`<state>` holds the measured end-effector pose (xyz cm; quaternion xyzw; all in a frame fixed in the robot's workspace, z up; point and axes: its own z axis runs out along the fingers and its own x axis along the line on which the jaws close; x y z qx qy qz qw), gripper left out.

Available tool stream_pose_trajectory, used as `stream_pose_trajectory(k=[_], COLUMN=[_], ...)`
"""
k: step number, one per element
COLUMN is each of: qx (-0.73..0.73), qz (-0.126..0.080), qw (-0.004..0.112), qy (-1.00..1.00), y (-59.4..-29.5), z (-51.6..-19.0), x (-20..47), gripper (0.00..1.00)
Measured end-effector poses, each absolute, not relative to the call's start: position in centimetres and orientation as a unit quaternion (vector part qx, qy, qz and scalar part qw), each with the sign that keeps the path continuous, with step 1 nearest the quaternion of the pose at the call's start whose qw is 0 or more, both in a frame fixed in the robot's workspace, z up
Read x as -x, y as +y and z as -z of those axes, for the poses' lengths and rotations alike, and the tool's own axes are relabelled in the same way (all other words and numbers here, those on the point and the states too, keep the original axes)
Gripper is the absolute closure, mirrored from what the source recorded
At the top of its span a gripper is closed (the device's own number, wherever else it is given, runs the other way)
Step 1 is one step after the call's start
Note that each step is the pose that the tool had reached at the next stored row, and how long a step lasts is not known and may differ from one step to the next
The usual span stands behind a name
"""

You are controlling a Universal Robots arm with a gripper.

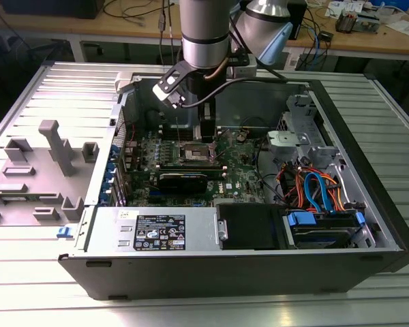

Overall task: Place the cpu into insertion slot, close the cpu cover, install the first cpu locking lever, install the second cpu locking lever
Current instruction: 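Place the cpu into insertion slot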

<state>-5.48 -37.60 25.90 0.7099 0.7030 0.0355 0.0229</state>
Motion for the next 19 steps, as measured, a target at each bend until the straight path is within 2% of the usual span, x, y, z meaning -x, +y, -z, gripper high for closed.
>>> stream_pose_trajectory(k=[19], qx=[-0.710], qz=[-0.036], qw=[0.023], qy=[0.703], y=[-37.59], z=[-25.01], x=[5.48], gripper=[0.45])
